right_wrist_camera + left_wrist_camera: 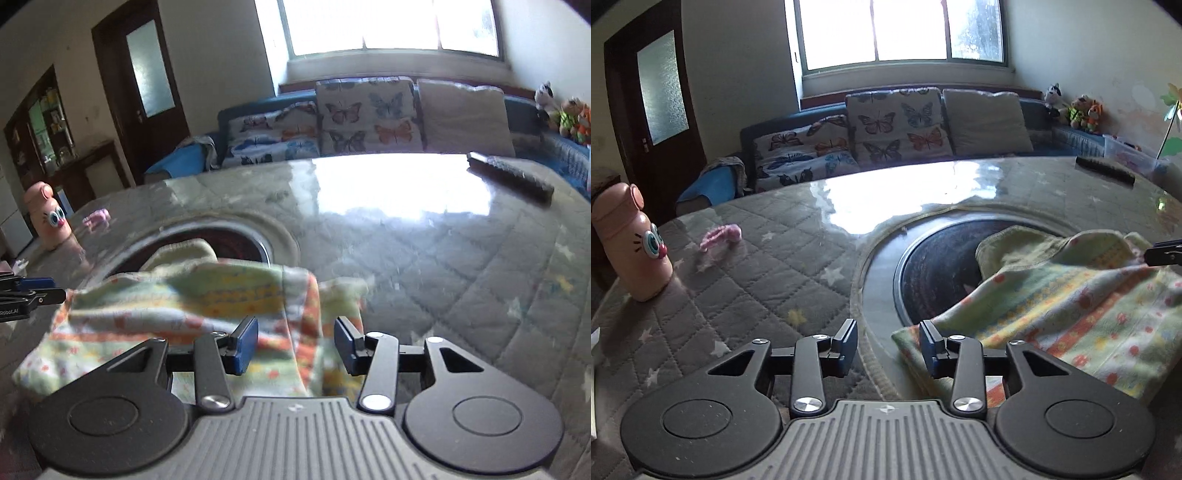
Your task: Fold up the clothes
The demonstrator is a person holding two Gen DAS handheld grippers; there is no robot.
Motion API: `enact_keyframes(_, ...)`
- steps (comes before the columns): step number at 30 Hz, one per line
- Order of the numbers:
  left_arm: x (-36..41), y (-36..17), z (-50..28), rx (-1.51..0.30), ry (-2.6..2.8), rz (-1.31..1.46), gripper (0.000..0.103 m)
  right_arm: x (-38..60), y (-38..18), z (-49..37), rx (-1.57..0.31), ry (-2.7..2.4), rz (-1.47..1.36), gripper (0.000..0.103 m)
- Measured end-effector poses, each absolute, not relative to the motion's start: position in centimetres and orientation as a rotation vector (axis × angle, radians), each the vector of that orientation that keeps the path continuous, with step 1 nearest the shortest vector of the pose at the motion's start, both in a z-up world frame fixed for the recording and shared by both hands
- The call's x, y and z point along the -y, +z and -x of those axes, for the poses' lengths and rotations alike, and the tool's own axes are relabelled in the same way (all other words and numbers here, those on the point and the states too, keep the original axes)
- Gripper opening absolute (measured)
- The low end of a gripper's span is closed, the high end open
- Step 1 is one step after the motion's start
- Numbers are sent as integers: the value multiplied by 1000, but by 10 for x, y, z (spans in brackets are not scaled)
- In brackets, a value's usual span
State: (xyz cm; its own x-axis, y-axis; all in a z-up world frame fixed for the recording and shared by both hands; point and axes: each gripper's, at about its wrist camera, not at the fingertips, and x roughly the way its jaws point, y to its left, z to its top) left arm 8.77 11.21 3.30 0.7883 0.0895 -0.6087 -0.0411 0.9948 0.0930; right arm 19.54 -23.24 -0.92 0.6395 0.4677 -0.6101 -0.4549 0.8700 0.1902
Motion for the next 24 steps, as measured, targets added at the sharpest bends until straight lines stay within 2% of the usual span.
enact_keyframes(3, -102, 42, -90, -635, 40, -79, 40, 229, -9, -207, -724, 499, -29, 45)
enact_keyframes(8, -79, 49, -99, -621, -42, -82, 40, 236, -17, -212, -768, 466, -61, 32)
enact_keyframes(10, -68, 48, -105, -627, -73, -89, 40, 239, -18, -210, -777, 475, -79, 15)
enact_keyframes(11, -61, 47, -108, -631, -87, -95, 40, 239, -17, -207, -772, 478, -76, 13)
enact_keyframes(13, -49, 45, -115, -635, -115, -100, 40, 235, -13, -199, -743, 472, -48, 2)
enact_keyframes(18, -25, 44, -129, -636, -181, -112, 40, 241, 5, -175, -677, 421, -45, 2)
enact_keyframes(24, 1, 31, -150, -672, -232, -128, 40, 250, -11, -176, -745, 368, -39, 7)
